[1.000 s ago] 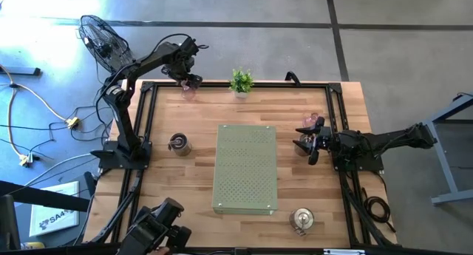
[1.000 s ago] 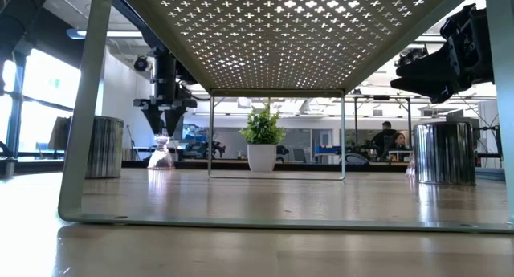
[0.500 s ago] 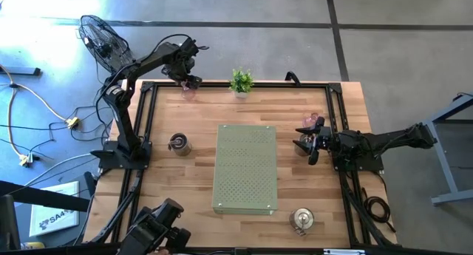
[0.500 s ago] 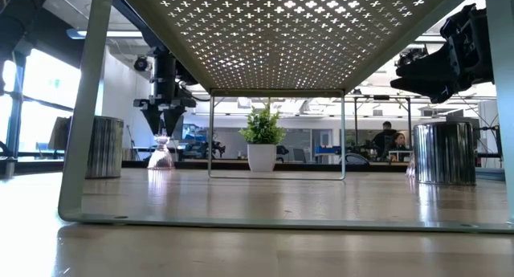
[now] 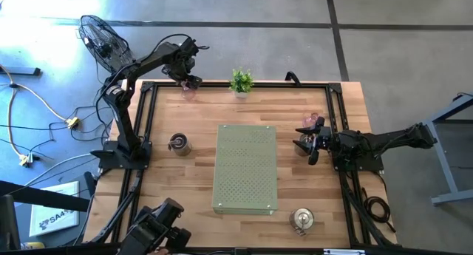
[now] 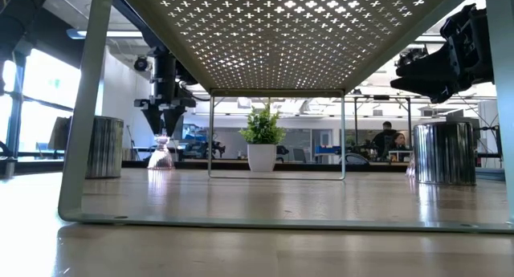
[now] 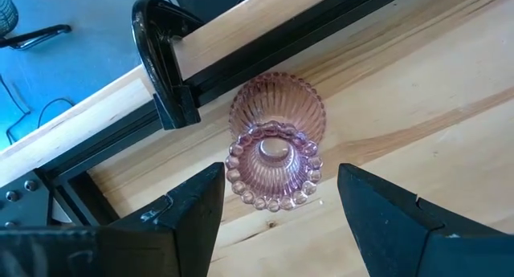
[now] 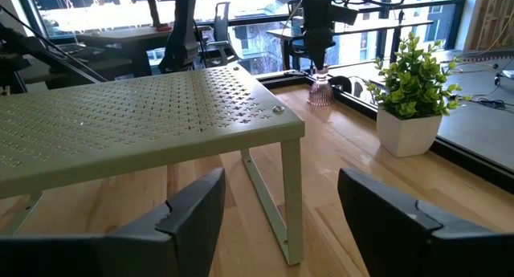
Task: Pick & Place candle stick holders
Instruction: Put the top pink transparent candle holder on the shelf
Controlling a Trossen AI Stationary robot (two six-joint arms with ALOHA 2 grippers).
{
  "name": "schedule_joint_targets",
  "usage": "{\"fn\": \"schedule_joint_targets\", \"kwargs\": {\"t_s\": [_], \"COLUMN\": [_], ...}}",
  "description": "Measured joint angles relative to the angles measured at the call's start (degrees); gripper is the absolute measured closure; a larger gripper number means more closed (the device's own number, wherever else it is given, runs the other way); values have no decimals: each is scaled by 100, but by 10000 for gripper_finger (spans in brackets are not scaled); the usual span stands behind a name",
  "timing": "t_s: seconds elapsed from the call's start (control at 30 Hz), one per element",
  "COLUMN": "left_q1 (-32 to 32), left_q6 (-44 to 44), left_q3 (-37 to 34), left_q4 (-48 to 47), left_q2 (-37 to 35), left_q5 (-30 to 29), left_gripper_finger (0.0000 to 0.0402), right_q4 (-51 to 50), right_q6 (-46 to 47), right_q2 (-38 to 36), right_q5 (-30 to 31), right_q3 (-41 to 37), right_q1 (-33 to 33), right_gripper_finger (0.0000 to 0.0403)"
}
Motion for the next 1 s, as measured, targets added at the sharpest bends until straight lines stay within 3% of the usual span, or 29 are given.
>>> {"fn": "schedule_joint_targets", "kwargs": {"t_s": [1.0], "left_q1": [0], "left_q6": [-22], "left_q3": [2], "left_q4": [0], "left_q2": [289], "left_q5": [18], "left_gripper_finger": [165], "right_q4": [-78], "right_q6": [5], "right_q2": [-1], "right_q5": [0], "right_q3": [-1], "right_q1": [0], "right_gripper_finger": [166]}}
